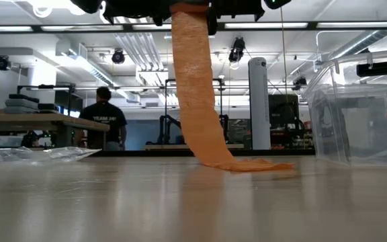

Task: Roll bandage
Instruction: Roll the orange bandage

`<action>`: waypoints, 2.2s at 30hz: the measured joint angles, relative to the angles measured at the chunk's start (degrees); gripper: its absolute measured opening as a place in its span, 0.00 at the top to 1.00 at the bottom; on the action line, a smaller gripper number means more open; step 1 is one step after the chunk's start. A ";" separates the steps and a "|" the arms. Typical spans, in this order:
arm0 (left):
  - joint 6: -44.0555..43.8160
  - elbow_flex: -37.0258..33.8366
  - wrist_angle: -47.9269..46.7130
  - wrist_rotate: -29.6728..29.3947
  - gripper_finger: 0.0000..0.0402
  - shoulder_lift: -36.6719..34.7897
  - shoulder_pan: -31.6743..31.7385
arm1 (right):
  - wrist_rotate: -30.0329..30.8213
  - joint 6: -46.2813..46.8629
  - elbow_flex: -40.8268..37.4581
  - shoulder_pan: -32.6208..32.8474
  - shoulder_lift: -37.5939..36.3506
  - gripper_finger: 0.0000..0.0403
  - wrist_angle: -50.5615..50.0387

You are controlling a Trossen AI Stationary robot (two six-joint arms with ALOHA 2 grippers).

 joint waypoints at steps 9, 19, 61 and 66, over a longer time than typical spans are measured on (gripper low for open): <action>-14.27 0.07 2.05 -0.02 0.38 -0.17 0.59 | 0.22 -19.67 -0.04 0.48 0.07 0.65 0.22; -25.69 0.02 2.02 1.17 0.52 0.22 2.01 | 3.54 -37.48 0.02 2.38 0.02 0.68 1.62; -29.93 0.00 5.76 9.37 0.57 1.99 1.99 | -0.22 -71.44 -1.11 3.11 -0.04 0.69 1.61; -28.34 0.00 5.70 9.35 0.57 1.99 1.99 | -0.20 -72.81 -1.14 3.13 -0.04 0.69 1.59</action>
